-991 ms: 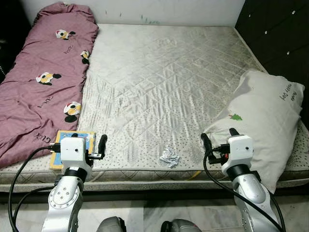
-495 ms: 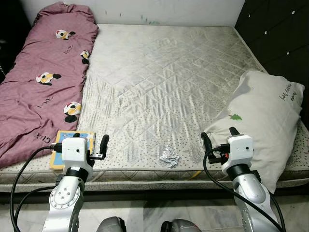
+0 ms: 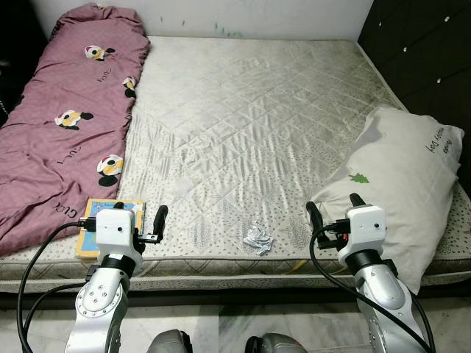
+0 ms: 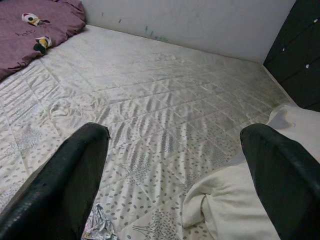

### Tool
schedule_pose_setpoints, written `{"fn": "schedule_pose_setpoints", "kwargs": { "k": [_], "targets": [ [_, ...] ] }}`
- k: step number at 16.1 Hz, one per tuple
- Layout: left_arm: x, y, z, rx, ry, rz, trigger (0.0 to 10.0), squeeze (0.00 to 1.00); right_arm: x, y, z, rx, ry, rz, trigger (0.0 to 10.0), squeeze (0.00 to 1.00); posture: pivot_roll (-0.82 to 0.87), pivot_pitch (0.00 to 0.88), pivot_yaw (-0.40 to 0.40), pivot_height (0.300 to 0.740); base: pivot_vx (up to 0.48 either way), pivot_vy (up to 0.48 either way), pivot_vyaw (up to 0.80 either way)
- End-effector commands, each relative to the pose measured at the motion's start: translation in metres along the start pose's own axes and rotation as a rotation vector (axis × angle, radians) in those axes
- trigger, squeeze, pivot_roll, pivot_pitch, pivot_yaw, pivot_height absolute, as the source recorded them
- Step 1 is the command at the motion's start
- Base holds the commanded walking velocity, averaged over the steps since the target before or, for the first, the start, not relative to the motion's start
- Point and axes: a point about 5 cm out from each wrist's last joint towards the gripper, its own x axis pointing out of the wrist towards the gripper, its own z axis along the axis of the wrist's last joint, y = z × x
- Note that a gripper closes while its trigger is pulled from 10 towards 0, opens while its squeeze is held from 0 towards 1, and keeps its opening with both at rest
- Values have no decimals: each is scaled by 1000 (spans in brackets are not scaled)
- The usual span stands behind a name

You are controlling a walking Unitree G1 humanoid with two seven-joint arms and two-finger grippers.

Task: Clean up the room

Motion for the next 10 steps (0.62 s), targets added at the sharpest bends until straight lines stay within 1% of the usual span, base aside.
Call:
{"fn": "schedule_pose_setpoints", "kwargs": {
  "k": [1,10],
  "targets": [
    [0,0,0,-4,1,-12,10000,0,0,-2,0,-9,0,-5,10000,0,-35,85,-40,740,0,0,0],
    [1,0,0,-4,3,-16,10000,0,1,-1,0,-7,-3,0,10000,0,-35,82,-39,740,263,0,0]
  ]
}}
